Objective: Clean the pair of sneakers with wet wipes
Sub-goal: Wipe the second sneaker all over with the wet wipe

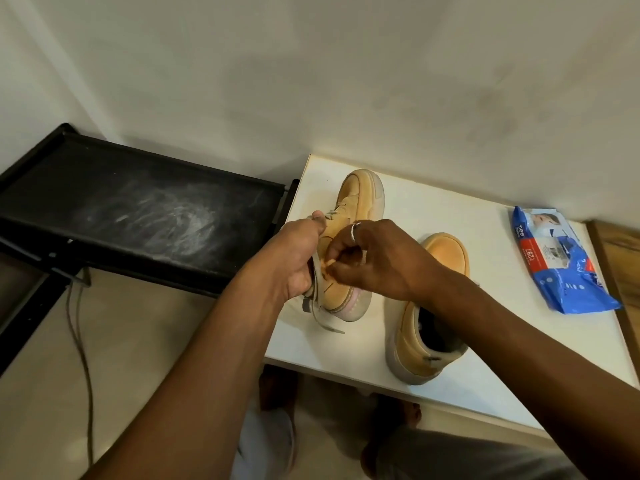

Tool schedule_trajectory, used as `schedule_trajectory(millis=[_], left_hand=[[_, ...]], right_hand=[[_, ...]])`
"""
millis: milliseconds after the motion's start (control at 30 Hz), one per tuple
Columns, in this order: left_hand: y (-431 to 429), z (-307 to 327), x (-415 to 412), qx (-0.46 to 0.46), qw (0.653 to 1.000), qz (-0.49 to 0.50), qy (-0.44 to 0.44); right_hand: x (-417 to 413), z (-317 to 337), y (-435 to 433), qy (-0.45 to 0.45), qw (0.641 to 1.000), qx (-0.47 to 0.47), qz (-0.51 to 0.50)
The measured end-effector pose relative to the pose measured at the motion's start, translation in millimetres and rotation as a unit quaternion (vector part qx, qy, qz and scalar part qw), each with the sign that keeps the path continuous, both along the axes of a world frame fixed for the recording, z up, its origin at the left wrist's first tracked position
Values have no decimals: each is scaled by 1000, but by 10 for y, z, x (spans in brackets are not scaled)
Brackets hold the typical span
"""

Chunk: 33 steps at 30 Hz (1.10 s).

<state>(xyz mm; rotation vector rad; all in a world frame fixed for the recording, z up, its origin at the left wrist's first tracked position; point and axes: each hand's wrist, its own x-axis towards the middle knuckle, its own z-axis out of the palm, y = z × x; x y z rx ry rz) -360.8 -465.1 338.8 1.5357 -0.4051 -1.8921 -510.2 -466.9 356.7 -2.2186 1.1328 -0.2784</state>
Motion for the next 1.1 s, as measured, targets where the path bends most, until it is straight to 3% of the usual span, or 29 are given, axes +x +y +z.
schedule_trajectory(millis=[67,133,233,400,500,567,667,733,833,967,1100], left_hand=[[-1,-5,-16,-4,1000,-4,0],[-2,1,-30,-8,1000,-5,5],[4,11,-28,-11,1000,3,6],[5,-4,-1,-3,1000,4,-14],[7,26,-26,-8,1000,1,-1],[12,32,-29,-11,1000,0,3],[11,14,-7,-10,1000,2,-3],[11,16,-9,-9,1000,-5,-12],[18,37,-34,-9,1000,-9,-3],[12,40,-17,-5,1000,2,-1],[6,25,-11,5,1000,-3,-3]], right_hand=[[14,-12,-14,34,999,4,-3],[9,-41,-65,49,996,-52,-47],[9,-54,-98,14,992,-105,-75],[50,1,-39,28,999,14,5],[37,-42,-83,62,996,-58,-37],[20,-45,-100,32,993,-97,-60],[28,20,-57,-5,999,-44,-26],[35,30,-35,18,1000,0,2],[20,-15,-77,53,997,-50,-36],[-13,-53,-88,8,994,-87,-65],[11,4,-43,6,1000,13,-9]])
